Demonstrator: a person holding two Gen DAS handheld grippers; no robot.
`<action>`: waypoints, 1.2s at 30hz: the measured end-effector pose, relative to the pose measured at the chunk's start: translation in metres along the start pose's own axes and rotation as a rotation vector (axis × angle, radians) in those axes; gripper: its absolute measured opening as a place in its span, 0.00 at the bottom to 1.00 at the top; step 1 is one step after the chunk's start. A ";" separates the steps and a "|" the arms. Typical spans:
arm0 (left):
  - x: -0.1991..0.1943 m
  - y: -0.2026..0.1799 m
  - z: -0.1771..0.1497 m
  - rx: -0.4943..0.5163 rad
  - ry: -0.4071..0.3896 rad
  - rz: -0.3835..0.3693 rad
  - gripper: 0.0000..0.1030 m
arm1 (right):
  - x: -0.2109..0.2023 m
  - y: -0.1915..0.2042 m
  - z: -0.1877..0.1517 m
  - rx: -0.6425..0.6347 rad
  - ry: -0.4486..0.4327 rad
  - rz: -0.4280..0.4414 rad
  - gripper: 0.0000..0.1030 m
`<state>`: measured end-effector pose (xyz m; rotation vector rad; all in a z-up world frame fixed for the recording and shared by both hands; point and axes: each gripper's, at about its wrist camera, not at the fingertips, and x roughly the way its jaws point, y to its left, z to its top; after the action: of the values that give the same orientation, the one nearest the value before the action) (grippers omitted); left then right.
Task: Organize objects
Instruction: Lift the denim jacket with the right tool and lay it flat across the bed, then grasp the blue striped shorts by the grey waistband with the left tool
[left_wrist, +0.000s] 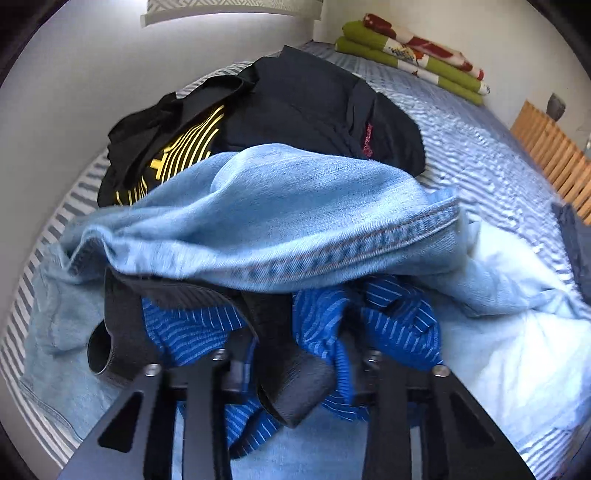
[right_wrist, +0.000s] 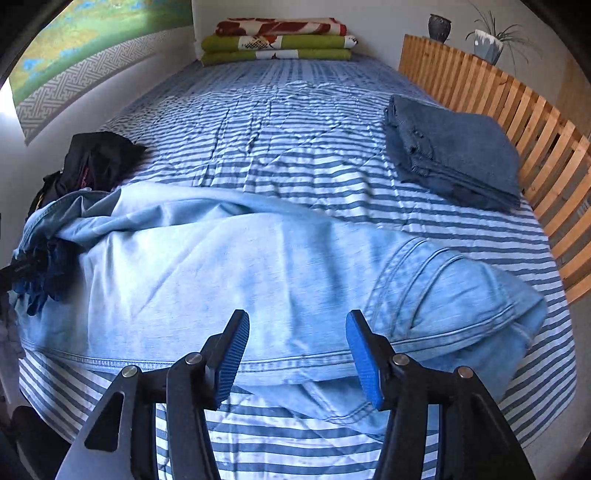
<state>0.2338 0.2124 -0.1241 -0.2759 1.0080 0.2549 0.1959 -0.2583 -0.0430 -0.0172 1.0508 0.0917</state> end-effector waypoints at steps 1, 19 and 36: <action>-0.005 0.004 -0.003 -0.020 0.002 -0.026 0.28 | 0.000 0.001 -0.002 -0.003 -0.001 0.001 0.49; -0.173 -0.123 -0.023 0.210 -0.130 -0.441 0.18 | -0.064 -0.026 -0.014 0.060 -0.136 -0.018 0.49; -0.151 -0.087 -0.073 0.269 -0.029 -0.297 0.69 | -0.062 -0.009 -0.019 -0.012 -0.118 0.095 0.49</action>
<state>0.1281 0.0931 -0.0217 -0.1724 0.9468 -0.1454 0.1498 -0.2729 0.0014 0.0270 0.9330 0.1835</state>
